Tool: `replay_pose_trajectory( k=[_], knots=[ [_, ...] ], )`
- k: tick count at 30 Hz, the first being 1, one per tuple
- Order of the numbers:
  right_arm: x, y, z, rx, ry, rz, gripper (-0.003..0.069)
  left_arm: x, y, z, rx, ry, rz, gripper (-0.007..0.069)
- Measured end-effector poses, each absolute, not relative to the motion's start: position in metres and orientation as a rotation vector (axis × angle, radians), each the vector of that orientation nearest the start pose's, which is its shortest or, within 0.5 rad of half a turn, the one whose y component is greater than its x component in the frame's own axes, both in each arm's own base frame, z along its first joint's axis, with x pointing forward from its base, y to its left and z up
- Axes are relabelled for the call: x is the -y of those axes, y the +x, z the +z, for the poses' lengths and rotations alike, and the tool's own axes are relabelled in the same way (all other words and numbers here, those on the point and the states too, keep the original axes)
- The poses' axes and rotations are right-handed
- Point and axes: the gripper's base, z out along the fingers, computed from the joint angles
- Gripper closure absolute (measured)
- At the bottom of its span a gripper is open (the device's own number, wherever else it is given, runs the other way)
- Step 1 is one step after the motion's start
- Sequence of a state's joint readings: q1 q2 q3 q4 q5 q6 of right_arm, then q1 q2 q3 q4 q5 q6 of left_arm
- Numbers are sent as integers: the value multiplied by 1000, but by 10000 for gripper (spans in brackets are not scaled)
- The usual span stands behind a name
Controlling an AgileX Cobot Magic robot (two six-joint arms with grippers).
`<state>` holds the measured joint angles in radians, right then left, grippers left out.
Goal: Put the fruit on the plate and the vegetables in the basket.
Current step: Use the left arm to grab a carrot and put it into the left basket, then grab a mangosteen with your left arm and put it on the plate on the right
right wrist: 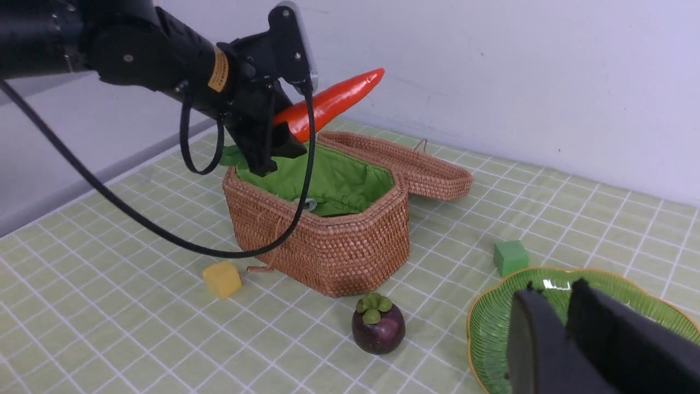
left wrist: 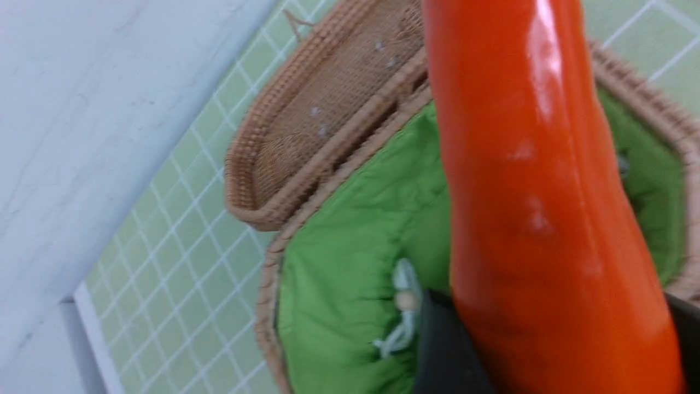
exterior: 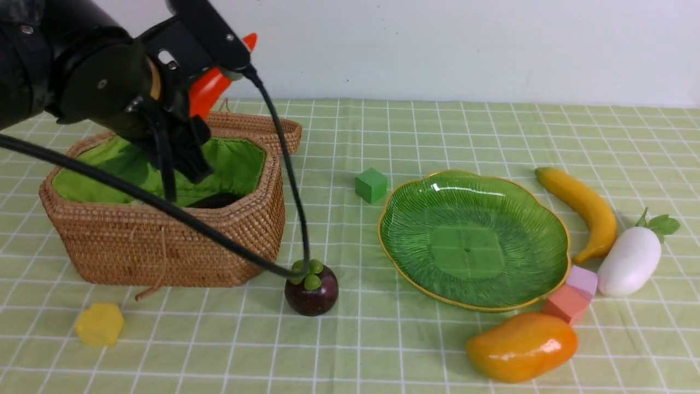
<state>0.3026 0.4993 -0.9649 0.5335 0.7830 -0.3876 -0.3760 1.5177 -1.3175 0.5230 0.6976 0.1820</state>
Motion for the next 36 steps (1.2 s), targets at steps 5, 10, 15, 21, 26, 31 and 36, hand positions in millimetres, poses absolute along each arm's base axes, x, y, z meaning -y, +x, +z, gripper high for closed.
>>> replay_pose_trajectory(
  k=[5,10,15,21,26,31,36],
  knots=[
    [-49,43,427,-1689,-543,549,562,74,348,325,-2136,959,554,215],
    [-49,43,427,-1693,-545,557,562,62,364,310,-2139,957,584,169],
    [-50,41,426,-1701,-551,579,562,62,370,306,-2104,992,620,-1],
    [-51,40,424,-1718,-564,588,562,63,367,309,-2134,893,547,-2],
    [-51,40,424,-1720,-565,597,562,82,346,318,-2296,547,239,247],
    [-52,39,423,-1738,-579,608,562,136,310,310,-2480,583,11,603],
    [-53,36,419,-1778,-612,618,562,195,271,301,-2575,743,-168,637]
  ],
)
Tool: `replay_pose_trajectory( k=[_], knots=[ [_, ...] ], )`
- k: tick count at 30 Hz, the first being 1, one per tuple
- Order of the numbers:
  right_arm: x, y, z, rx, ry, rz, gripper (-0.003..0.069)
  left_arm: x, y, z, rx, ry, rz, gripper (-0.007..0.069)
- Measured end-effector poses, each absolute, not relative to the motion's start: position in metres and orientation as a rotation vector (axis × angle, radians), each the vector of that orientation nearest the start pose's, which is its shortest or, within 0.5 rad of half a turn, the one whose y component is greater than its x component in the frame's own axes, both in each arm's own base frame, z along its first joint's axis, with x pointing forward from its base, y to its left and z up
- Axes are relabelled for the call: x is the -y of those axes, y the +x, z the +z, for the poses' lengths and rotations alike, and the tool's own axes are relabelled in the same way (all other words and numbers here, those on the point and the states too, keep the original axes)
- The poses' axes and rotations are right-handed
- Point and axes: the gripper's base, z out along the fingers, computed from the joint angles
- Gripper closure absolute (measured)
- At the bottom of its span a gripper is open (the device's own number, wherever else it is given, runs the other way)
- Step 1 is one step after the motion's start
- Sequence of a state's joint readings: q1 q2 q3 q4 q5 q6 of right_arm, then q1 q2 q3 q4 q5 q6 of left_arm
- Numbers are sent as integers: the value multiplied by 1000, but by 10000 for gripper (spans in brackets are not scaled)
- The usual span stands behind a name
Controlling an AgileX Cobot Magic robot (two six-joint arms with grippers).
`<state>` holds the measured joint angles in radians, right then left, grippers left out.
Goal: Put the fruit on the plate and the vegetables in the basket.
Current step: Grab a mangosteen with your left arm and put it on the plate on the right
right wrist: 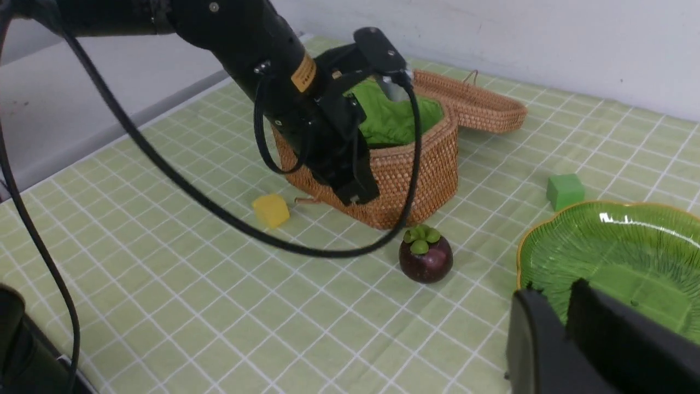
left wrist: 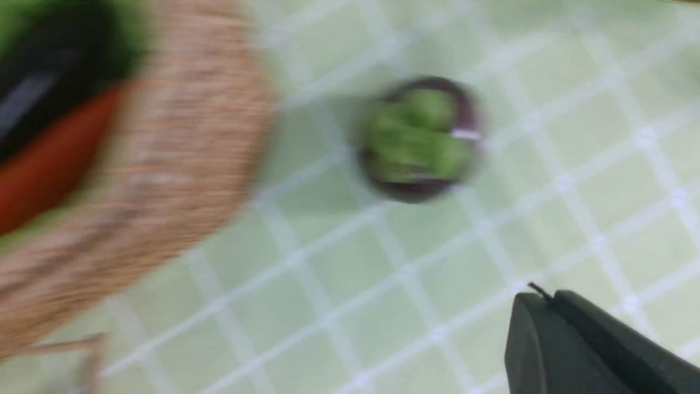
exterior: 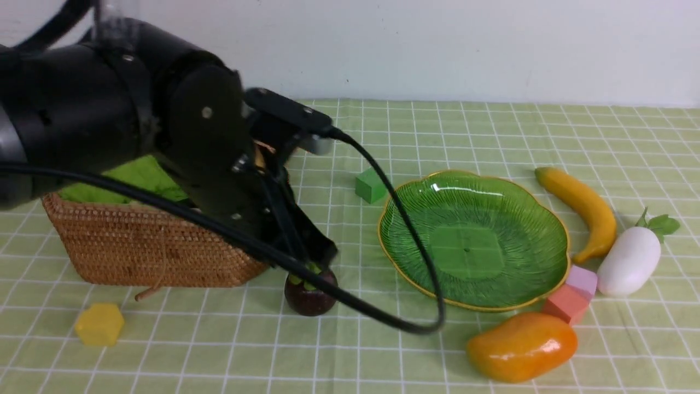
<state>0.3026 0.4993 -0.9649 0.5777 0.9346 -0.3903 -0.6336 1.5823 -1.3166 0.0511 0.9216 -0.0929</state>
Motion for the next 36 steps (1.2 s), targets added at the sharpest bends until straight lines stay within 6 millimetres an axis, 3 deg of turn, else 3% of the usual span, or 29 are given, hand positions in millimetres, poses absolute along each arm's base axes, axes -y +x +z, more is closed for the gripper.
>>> replay_pose_trajectory(
  k=[4,12,17,28,36],
  knots=[
    [-54,36,417,-1792,-623,620,560,217,267,284,-2591,815,-178,560],
    [-54,35,417,-1795,-626,621,552,233,299,248,-2512,817,-63,157],
    [-54,35,416,-1800,-630,622,549,237,315,229,-2458,773,15,20],
    [-54,34,414,-1825,-650,627,546,239,330,187,-2491,748,151,38],
    [-54,33,414,-1827,-652,627,541,242,335,176,-2488,771,166,43]
  ],
)
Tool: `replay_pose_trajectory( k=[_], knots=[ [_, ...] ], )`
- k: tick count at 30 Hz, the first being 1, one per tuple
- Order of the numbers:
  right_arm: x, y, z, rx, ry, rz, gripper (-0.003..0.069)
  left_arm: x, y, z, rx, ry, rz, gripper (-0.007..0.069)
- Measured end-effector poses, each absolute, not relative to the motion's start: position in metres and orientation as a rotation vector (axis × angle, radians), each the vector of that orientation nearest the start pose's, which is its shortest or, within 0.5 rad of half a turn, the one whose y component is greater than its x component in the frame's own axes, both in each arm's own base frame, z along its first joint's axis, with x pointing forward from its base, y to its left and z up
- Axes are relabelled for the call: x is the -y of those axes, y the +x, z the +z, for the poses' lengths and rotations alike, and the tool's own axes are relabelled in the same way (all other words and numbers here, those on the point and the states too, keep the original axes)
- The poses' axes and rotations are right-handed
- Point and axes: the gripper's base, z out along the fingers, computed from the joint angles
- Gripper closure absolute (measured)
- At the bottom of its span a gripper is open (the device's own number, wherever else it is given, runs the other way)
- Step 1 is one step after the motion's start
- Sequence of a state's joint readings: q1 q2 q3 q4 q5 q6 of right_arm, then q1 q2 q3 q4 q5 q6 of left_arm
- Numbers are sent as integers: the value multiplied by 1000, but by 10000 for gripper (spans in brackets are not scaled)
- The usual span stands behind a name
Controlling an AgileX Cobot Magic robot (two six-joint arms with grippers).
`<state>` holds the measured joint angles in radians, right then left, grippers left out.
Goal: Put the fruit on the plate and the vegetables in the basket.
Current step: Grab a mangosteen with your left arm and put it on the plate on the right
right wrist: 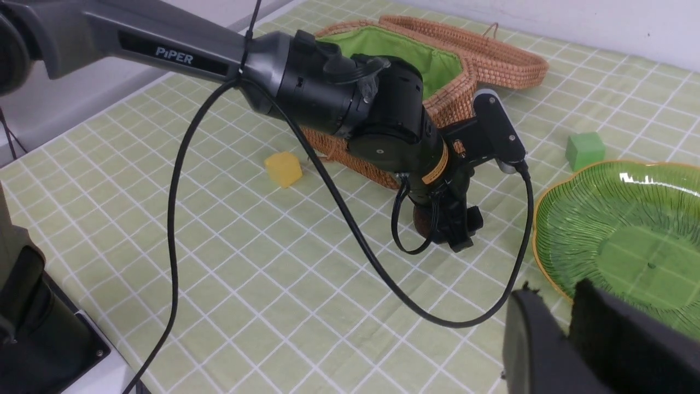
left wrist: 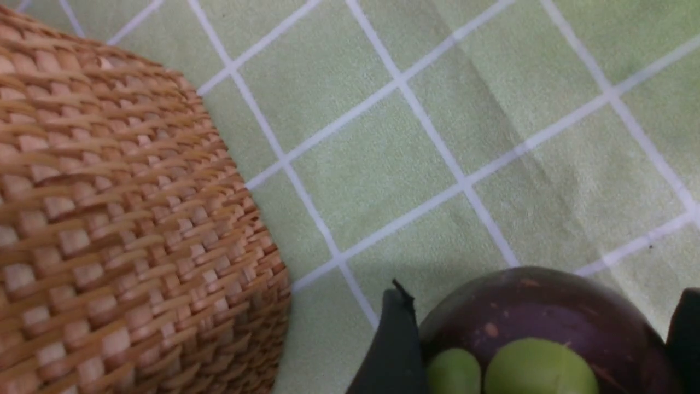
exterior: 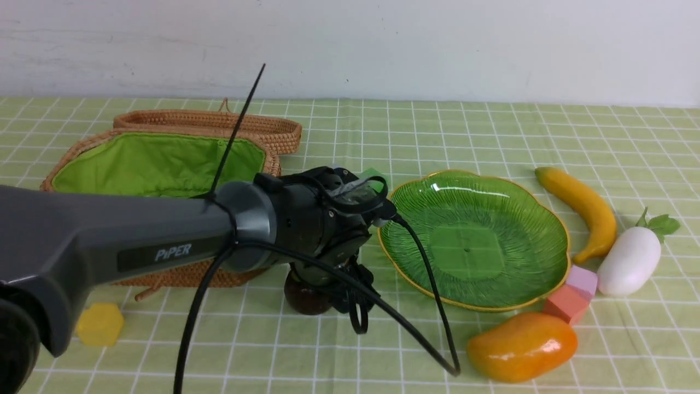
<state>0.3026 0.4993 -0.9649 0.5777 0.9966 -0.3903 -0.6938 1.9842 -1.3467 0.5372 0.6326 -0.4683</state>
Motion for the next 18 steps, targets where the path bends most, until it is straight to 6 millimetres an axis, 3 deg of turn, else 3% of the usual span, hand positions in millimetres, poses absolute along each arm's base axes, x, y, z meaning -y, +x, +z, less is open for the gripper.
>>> replay_pose_trajectory(
  k=[10,18],
  knots=[
    [-54,33,414,-1827,-652,626,541,242,326,183,-2629,630,100,75],
    [-48,36,406,-1917,-636,530,541,255,302,231,-2554,687,-26,75]
  ],
)
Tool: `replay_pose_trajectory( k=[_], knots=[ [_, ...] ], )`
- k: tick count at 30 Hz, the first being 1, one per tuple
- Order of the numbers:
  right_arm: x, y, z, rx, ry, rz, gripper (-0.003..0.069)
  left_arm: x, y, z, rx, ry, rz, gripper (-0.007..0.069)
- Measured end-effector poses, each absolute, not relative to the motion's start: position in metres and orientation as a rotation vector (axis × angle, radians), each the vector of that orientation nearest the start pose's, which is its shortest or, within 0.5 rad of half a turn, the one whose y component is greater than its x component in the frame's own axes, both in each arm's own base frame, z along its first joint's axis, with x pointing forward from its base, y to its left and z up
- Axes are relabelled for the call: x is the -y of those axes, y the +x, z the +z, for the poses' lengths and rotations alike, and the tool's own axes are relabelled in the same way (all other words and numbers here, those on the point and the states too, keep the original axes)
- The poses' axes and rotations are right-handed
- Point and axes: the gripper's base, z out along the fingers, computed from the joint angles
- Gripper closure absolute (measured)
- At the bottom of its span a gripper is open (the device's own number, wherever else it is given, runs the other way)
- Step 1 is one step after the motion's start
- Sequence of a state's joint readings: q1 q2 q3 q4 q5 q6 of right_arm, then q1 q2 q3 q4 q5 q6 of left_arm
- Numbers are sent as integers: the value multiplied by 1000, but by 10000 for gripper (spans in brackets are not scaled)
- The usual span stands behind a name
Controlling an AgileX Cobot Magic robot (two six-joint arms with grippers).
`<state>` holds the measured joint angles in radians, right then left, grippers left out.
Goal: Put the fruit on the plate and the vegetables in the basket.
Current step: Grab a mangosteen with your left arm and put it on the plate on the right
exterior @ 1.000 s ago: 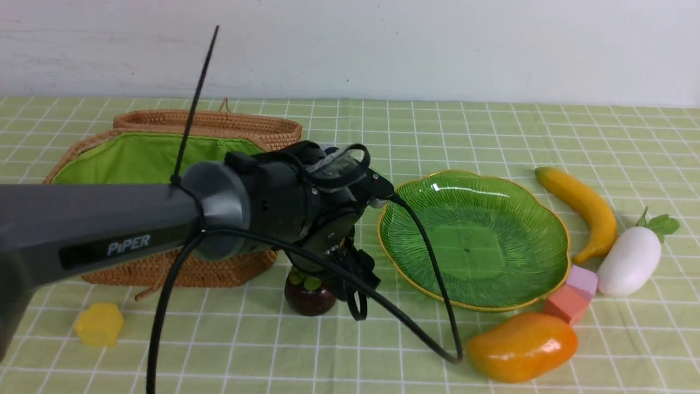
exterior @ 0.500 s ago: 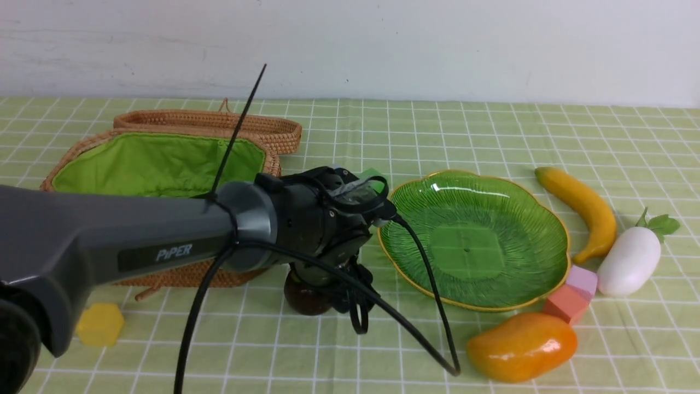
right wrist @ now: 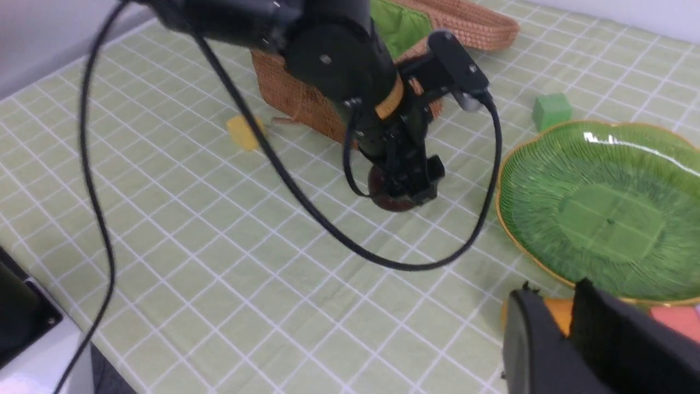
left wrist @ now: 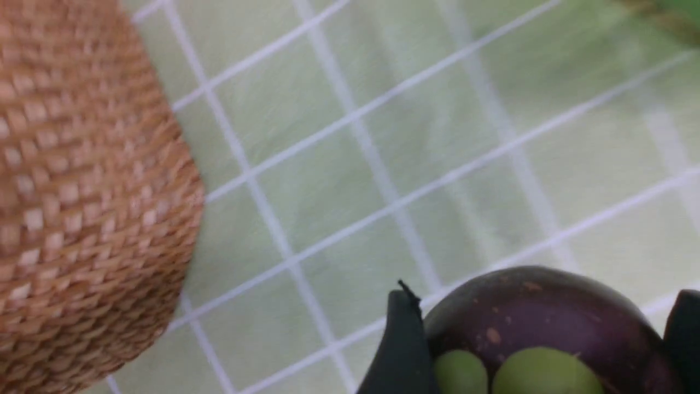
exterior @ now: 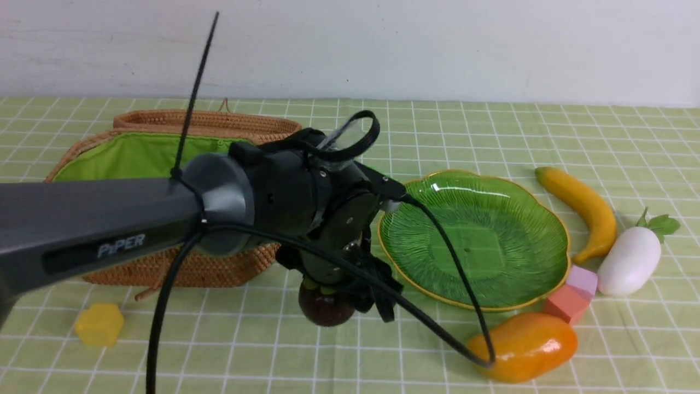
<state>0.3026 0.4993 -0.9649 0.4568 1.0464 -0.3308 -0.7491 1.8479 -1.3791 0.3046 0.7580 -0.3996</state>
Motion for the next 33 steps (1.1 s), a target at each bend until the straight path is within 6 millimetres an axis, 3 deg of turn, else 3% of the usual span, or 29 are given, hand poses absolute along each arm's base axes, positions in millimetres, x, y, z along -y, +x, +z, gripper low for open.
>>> replay_pose_trajectory(
  k=[6,10,15,18,24,28,33],
  knots=[
    [-32,44,400,-2015,-468,359,541,288,281,265,-2297,765,-253,75],
    [-21,48,399,-2052,-332,269,541,310,289,270,-2094,770,-412,75],
    [-19,49,399,-2060,-278,254,537,326,308,261,-2025,757,-461,75],
    [-19,49,399,-2062,-266,261,533,340,332,247,-2022,743,-447,75],
    [-19,48,398,-2076,-267,265,531,348,360,221,-2075,722,-399,75],
    [-19,48,397,-2092,-269,266,531,348,364,212,-2105,723,-378,63],
    [-19,47,397,-2093,-269,266,531,349,361,218,-2096,724,-382,-36]
  ],
)
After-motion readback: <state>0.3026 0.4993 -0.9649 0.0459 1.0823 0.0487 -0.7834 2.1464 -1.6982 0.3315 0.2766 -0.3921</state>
